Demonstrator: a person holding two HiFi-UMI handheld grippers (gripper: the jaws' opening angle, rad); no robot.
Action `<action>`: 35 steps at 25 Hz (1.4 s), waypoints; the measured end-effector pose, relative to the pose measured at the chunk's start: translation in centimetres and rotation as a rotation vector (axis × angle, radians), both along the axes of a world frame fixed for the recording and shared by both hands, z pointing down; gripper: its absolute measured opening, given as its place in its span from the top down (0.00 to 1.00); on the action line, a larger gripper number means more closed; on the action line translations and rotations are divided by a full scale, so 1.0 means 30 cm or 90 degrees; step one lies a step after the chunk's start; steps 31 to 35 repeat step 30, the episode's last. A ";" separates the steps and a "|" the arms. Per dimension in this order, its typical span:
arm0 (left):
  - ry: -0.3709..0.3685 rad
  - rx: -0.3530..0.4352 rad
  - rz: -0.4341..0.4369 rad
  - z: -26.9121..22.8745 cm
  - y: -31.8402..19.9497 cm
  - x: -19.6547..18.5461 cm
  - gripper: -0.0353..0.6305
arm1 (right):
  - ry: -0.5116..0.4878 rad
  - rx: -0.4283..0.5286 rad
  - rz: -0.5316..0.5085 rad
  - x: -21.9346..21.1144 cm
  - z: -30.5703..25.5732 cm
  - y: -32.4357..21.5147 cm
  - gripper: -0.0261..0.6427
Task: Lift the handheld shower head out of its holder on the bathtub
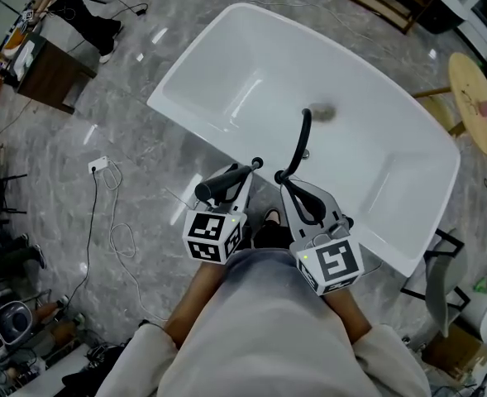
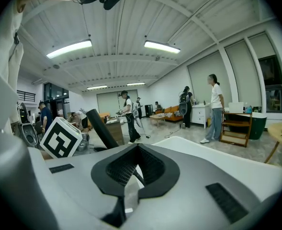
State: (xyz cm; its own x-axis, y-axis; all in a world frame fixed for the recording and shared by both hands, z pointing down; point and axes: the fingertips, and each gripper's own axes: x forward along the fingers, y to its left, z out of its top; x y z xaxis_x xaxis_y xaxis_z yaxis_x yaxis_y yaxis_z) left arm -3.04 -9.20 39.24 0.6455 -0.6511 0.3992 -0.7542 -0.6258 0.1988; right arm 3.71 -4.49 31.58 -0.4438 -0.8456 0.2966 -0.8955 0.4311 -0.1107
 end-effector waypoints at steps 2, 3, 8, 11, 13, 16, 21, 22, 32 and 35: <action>0.006 0.002 -0.001 -0.021 -0.004 -0.001 0.74 | 0.003 0.003 -0.003 -0.004 -0.006 -0.002 0.93; 0.008 0.003 0.000 -0.029 -0.005 0.002 0.74 | 0.006 0.003 -0.004 -0.004 -0.006 -0.003 0.93; 0.012 0.004 0.005 -0.043 -0.013 0.009 0.74 | 0.017 0.002 -0.006 -0.004 -0.008 -0.018 0.93; 0.019 0.001 0.003 -0.043 -0.018 0.008 0.74 | 0.016 0.010 -0.001 0.004 -0.012 -0.029 0.93; 0.023 -0.001 -0.001 -0.042 -0.022 0.005 0.74 | 0.014 0.012 0.006 0.012 -0.010 -0.036 0.93; 0.031 -0.006 -0.003 -0.043 -0.030 0.003 0.74 | 0.012 0.008 0.011 0.017 -0.004 -0.047 0.93; 0.036 -0.011 -0.001 -0.055 -0.040 0.002 0.74 | 0.009 0.008 0.022 0.023 -0.009 -0.063 0.93; 0.036 -0.012 -0.001 -0.053 -0.040 0.002 0.74 | 0.008 0.007 0.025 0.026 -0.006 -0.065 0.93; 0.038 -0.016 0.001 -0.057 -0.044 0.021 0.74 | 0.008 0.002 0.025 0.045 -0.002 -0.073 0.93; 0.038 -0.016 0.001 -0.057 -0.044 0.021 0.74 | 0.008 0.002 0.025 0.045 -0.002 -0.073 0.93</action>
